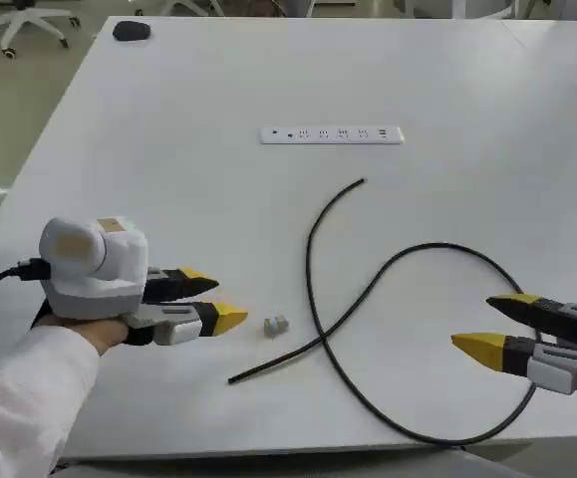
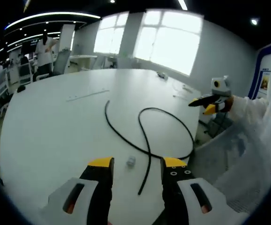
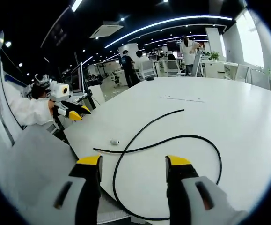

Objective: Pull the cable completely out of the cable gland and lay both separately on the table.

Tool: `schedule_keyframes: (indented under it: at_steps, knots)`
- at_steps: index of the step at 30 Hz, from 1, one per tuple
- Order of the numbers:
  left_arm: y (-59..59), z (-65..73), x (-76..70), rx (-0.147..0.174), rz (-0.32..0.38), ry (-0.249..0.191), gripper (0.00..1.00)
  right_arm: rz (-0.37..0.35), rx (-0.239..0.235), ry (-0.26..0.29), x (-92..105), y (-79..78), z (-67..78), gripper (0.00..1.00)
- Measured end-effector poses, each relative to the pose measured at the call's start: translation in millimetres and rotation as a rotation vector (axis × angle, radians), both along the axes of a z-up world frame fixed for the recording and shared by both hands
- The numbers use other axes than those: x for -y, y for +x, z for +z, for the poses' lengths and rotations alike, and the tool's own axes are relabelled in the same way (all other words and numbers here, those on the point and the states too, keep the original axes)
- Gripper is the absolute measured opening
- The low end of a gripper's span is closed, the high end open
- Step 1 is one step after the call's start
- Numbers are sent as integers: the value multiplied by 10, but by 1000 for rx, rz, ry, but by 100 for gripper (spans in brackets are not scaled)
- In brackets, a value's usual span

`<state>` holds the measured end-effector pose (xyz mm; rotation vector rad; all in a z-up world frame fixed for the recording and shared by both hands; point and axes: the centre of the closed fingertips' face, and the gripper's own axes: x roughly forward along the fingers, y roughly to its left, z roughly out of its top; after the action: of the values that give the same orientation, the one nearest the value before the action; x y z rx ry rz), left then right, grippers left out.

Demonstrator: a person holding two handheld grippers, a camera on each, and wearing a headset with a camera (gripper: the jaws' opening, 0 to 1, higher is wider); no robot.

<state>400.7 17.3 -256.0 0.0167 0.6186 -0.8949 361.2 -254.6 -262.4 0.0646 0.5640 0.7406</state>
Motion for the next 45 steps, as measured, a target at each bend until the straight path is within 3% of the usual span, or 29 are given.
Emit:
schedule_keyframes:
  at_steps: [2,3,6,9,13,14,18,22,32,45]
  knots:
    - [-79,143,-94,-3,24,-21,45,-5,3,-10,42,-51,36,61]
    - [-161,233,-154,-20,37,-40,47,-7,-3,-27,76,-92,40,61]
    - [-320,371,-308,-9,72,-43,48,-7,-16,-83,161,-192,29,63]
    - [-442,481,-485,-14,157,-88,53,-14,-16,-98,221,-277,55,65]
    - [-572,531,-632,-37,229,-119,68,-54,-37,-90,318,-336,73,64]
    - [-640,548,-693,-38,244,-123,69,-76,-43,-83,353,-346,77,64]
    - [-696,573,-818,-28,305,-149,73,-97,-56,-63,342,-380,71,63]
    - [-728,586,-856,-24,335,-159,76,-75,-86,-101,287,-451,-20,63]
    - [-850,528,-667,-55,308,-159,82,-86,-136,-83,184,-522,-119,63]
    - [-964,471,-658,-88,289,-143,83,-81,-161,-101,182,-589,-141,64]
